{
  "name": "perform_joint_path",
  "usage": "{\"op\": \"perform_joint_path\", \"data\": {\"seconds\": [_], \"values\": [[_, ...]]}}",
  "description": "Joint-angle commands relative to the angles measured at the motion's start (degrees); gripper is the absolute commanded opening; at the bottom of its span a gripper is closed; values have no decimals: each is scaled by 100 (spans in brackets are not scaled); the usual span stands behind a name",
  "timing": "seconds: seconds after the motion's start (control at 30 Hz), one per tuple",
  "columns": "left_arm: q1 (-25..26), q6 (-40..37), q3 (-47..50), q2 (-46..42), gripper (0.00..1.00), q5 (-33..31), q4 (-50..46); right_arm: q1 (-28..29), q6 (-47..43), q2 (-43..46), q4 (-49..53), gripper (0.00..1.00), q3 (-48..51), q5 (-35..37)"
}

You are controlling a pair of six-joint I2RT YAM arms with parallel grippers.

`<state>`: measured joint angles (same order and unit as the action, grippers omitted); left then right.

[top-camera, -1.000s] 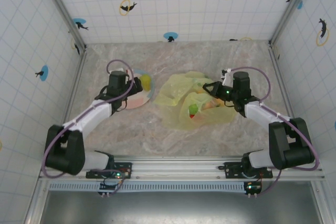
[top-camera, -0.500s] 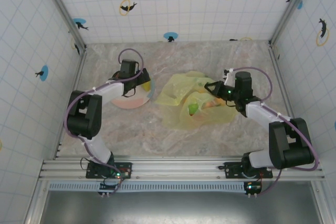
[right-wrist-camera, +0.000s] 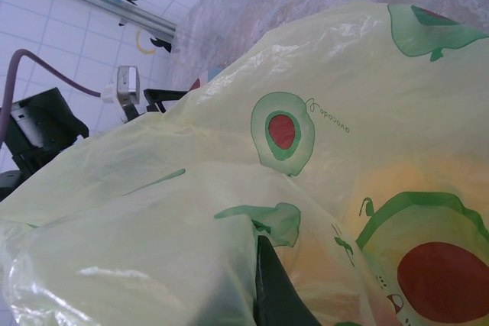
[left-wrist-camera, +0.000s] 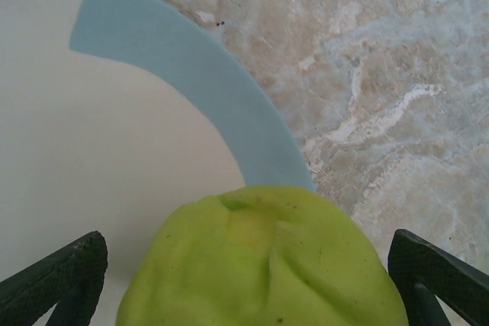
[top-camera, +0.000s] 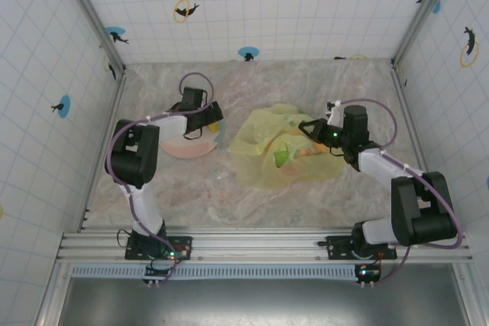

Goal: Place the fruits into the plastic bag

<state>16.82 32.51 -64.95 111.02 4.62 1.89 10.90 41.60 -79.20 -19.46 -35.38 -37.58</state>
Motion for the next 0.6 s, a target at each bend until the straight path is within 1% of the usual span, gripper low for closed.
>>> {"op": "perform_joint_path", "data": {"seconds": [0.0,0.33,0.5,0.57], "values": [[-38,101,-167,131,91,241,132,-41,31,-8,-215,0,129,-54],[-65,37,-109,12,76,231,112,-52,27,27,-195,0,158,-56],[-67,-4,187,-466,71,153,140,-52,30,58,-178,0,158,-53],[-67,13,452,-846,70,228,207,-53,30,62,-164,0,161,-43]]}}
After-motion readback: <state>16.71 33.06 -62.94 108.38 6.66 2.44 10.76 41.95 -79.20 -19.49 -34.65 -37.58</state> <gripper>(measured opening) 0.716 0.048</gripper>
